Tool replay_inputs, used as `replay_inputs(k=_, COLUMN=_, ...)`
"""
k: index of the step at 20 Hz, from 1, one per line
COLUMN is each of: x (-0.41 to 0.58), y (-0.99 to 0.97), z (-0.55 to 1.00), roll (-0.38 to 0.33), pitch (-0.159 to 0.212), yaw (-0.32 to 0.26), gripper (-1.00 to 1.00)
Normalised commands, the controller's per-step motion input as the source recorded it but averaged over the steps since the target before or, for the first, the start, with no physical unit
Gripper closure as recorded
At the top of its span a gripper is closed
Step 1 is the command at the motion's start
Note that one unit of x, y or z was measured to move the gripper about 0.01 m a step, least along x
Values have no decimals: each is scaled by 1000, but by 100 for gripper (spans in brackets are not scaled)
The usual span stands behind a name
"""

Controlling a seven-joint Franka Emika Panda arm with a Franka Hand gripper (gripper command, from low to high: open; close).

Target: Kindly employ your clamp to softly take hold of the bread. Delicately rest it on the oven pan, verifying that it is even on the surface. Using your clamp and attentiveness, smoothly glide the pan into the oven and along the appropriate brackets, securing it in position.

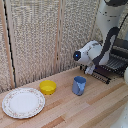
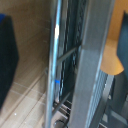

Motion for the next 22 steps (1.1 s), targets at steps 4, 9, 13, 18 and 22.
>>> replay_inputs(k=4, x=0, y=-18, z=120, roll=-9, pitch=2, yaw=21, gripper=100)
replay_inputs(k=9, x=74, y=-197, z=331, roll=61, pitch=99, yaw=0, gripper=100)
replay_inputs(k=13, x=285, y=-488, z=438, roll=165, pitch=219, yaw=28, gripper=100)
replay_inputs(k=18, x=304, y=-506, z=555, roll=149, pitch=186, yaw=15, gripper=100)
replay_inputs(k=22, x=510, y=-393, z=787, roll=83, pitch=60, yaw=-57, gripper=100)
